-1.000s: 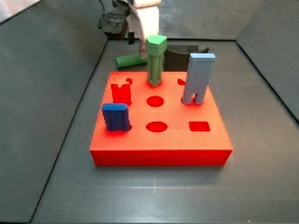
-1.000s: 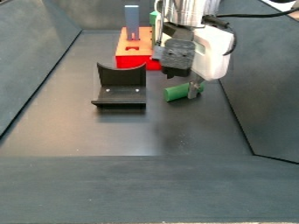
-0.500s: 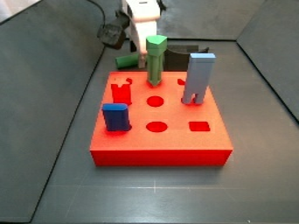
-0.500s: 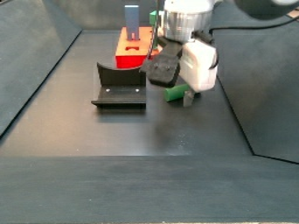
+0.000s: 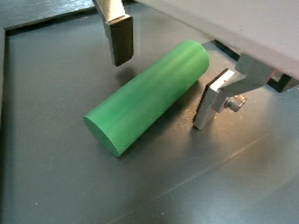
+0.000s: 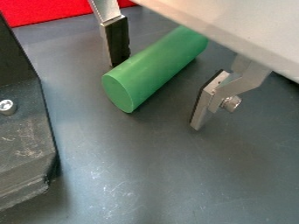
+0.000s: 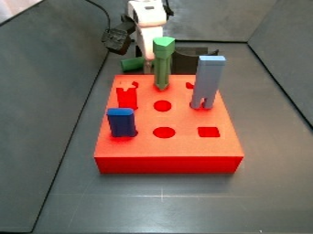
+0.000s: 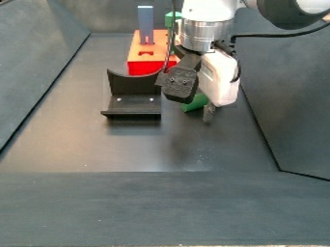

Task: Pick up the round object. Move up. Place the round object on the fixture. Regrasp the round object. Move to above the board. Insert the round object.
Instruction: Pick up the round object, then move up.

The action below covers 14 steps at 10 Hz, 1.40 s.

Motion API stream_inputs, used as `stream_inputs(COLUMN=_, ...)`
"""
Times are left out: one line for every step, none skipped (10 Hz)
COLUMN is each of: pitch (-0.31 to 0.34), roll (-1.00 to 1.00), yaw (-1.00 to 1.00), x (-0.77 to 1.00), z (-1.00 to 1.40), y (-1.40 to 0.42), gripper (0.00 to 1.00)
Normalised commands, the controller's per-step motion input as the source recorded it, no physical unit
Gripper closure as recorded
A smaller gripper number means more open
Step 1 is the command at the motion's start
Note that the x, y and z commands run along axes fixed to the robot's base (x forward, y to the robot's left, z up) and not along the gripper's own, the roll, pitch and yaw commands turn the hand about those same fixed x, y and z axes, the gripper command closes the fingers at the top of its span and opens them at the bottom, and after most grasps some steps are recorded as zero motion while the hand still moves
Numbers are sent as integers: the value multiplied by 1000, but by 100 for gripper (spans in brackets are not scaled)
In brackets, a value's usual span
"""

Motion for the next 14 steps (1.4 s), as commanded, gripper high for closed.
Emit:
stream_inputs(pitch=0, roll=0, yaw=0, x=0, z=0, y=0, gripper=100)
stream_inputs(pitch=0, roll=0, yaw=0, x=0, z=0, y=0, gripper=100)
stream_inputs(pitch=0, roll=0, yaw=0, x=0, z=0, y=0, gripper=100)
stream_inputs(pitch=0, roll=0, yaw=0, x=0, z=0, y=0, gripper=100)
stream_inputs(pitch=0, roll=0, yaw=0, x=0, z=0, y=0, gripper=100)
stream_inputs(pitch=0, roll=0, yaw=0, x=0, z=0, y=0, gripper=100)
stream_inputs(pitch=0, roll=0, yaw=0, x=0, z=0, y=0, gripper=100)
stream_inputs(pitch=0, roll=0, yaw=0, x=0, z=0, y=0, gripper=100)
stream_inputs(pitch=0, roll=0, yaw=0, x=0, z=0, y=0, gripper=100)
stream_inputs(pitch=0, roll=0, yaw=0, x=0, z=0, y=0, gripper=100)
stream_inputs(pitch=0, roll=0, yaw=0, x=0, z=0, y=0, gripper=100)
stream_inputs(pitch=0, roll=0, yaw=0, x=0, z=833, y=0, gripper=100)
stream_inputs(pitch=39, roll=-10, yaw=5, x=-75, z=784, y=-57, gripper=100)
stream_inputs(pitch=58, roll=-1, yaw=3, x=-91, z=654, y=-51, gripper=100)
